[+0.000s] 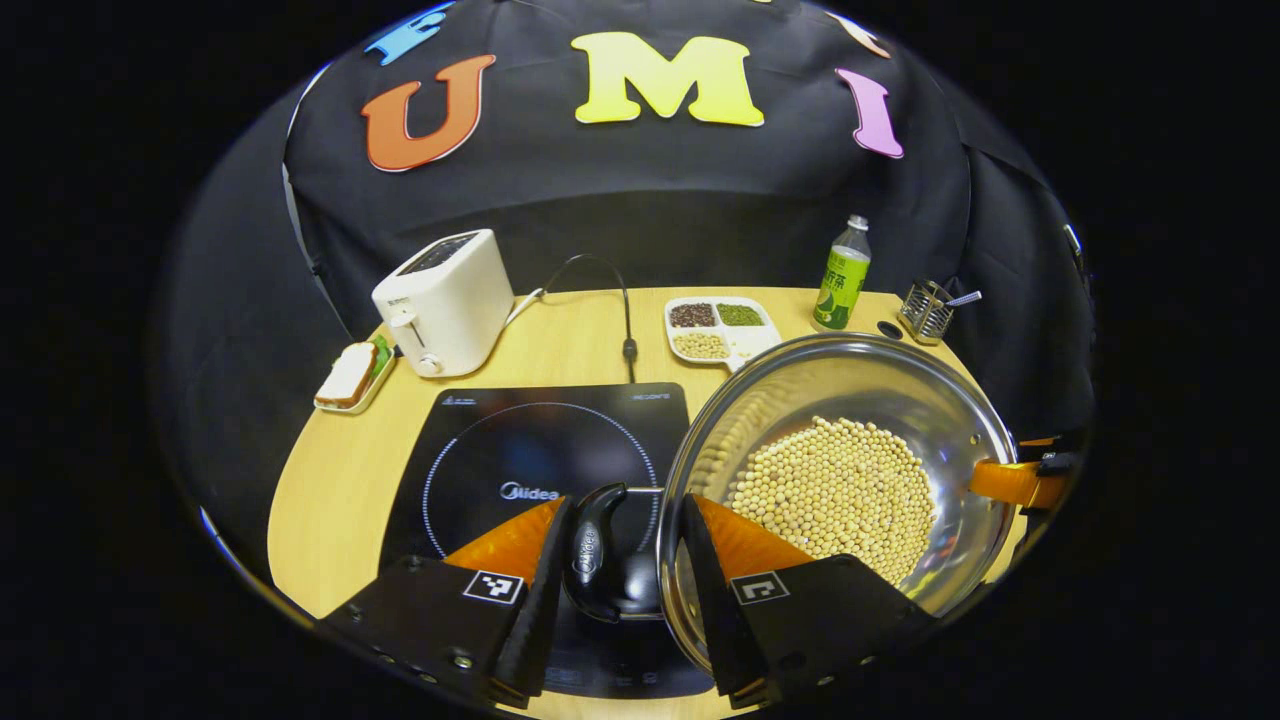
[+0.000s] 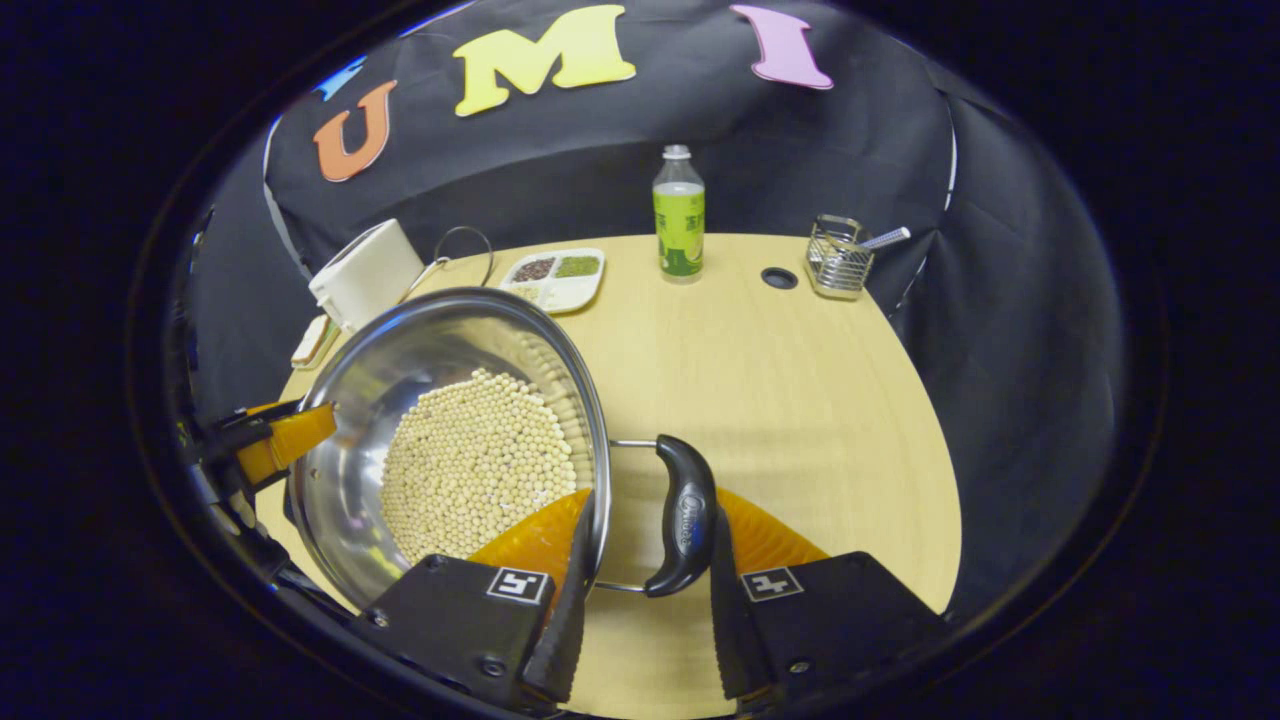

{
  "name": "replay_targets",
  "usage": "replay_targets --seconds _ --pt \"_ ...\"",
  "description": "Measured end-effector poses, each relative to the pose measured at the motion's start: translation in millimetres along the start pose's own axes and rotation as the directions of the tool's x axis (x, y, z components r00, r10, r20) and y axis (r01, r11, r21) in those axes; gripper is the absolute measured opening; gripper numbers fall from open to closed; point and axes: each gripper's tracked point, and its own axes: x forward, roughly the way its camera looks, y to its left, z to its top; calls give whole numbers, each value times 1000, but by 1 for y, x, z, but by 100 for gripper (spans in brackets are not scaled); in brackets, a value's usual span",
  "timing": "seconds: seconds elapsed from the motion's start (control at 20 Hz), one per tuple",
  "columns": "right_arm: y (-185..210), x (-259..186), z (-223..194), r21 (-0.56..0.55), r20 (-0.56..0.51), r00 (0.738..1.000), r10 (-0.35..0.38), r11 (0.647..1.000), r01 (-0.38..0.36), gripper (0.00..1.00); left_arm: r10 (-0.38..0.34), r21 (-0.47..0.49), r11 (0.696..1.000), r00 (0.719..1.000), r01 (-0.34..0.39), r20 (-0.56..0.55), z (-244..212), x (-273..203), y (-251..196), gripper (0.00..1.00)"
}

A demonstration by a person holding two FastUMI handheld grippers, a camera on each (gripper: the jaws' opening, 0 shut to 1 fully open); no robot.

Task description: First push the handle of the pot to place it horizontally, then grasp the pot with both hands and set it on the induction cooktop.

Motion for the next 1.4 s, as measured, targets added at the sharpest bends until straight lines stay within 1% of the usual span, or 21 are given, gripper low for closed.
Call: replay_targets --seconds 0.25,0.35,0.4,0.55,0.95,1.0,1.05,1.1,1.3,1.35,1.4 --pt "41 -3 -1 -8 3 1000 15 1000 -15 53 17 -2 1000 1000 -17 5 0 -12 39 60" --pt "57 -3 1 -15 2 1000 23 1000 -23 56 26 -14 1000 1000 -25 3 -1 -13 54 60" --pt "65 -2 2 -18 2 1000 26 999 -26 54 30 -19 999 1000 -30 1 -2 -14 62 60" --pt "90 3 1 -16 -12 999 38 999 -38 53 46 -23 999 999 -46 -1 -3 -15 85 60" --pt "149 23 1 -32 -51 996 66 997 -68 53 87 -26 996 996 -88 -28 -9 -6 140 60" --pt "154 26 1 -33 -55 996 68 997 -70 56 89 -26 996 996 -90 -29 -9 -5 147 60" --pt "161 29 2 -36 -59 996 70 997 -72 56 93 -26 995 995 -94 -32 -9 -2 153 60" --pt "167 32 4 -45 -60 996 70 996 -73 54 96 -23 995 995 -97 -33 -8 1 158 60" --pt "186 45 14 -57 -67 996 61 996 -65 53 100 -40 994 994 -102 -42 -7 14 177 60" --pt "190 48 17 -63 -70 996 58 996 -62 53 101 -45 994 994 -103 -43 -7 18 181 60" --pt "193 51 20 -61 -70 996 56 996 -60 56 102 -45 994 994 -104 -44 -6 22 185 60"
